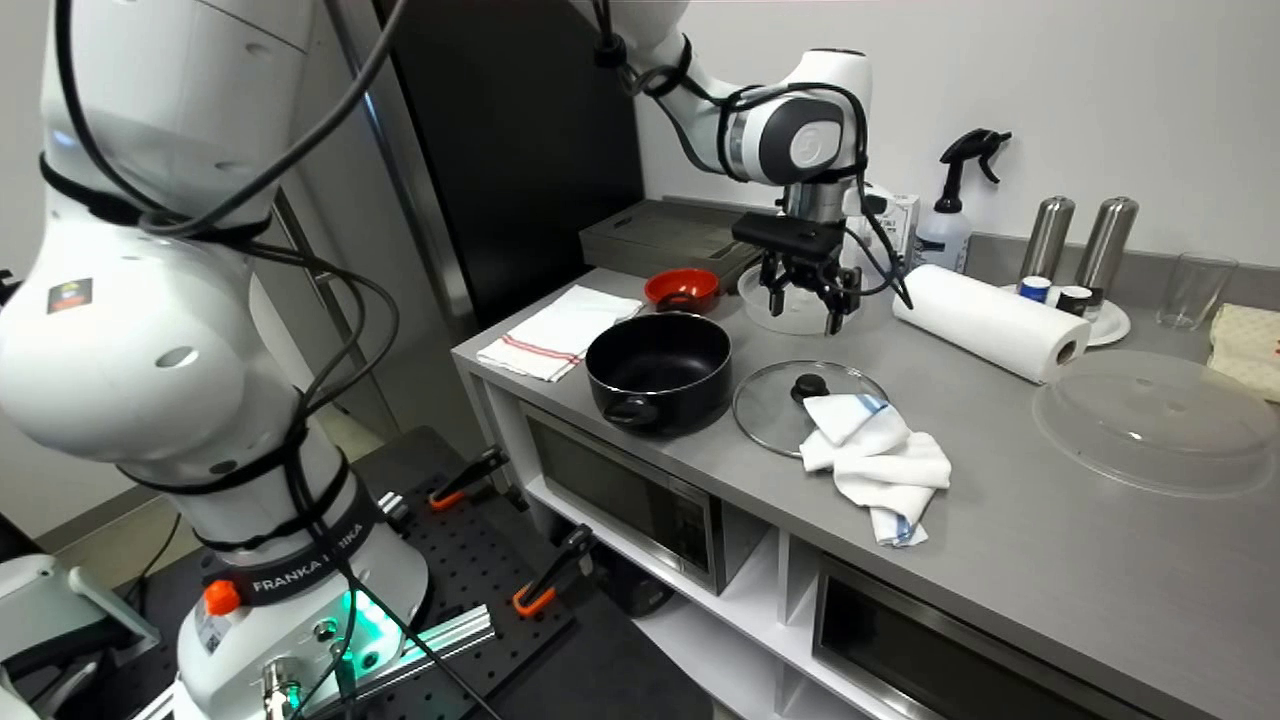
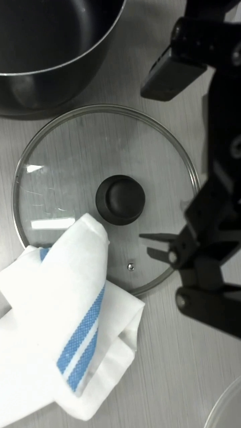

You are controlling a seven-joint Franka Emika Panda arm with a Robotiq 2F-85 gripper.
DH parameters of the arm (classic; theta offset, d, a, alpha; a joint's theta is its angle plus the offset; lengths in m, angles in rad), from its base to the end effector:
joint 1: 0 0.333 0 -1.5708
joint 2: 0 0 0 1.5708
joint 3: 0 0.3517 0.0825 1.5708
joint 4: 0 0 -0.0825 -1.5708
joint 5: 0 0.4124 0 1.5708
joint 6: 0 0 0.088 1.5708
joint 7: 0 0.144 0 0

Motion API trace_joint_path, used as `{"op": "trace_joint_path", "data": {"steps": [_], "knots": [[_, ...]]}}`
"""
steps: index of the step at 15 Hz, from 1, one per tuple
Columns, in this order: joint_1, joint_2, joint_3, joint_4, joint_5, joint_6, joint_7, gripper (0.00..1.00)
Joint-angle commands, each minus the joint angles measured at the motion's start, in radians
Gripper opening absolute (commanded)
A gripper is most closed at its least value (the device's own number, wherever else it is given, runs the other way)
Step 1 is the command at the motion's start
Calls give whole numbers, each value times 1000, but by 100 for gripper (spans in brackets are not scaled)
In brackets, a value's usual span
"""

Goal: Put the glass lid on the black pot

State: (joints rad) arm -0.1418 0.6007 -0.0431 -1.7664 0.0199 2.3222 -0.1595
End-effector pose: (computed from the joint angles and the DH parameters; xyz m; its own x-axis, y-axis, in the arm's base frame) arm 0.6844 -0.1252 0.1919 0.9984 -0.0324 -0.0453 -0.0322 -0.9995 0.0033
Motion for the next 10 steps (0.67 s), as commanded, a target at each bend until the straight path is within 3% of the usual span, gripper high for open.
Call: {"op": "trace_joint_path", "data": {"steps": [1,10], "knots": [[-20,63,24,50,31,30,-19,100],[-45,173,33,111,34,72,-19,100]]}}
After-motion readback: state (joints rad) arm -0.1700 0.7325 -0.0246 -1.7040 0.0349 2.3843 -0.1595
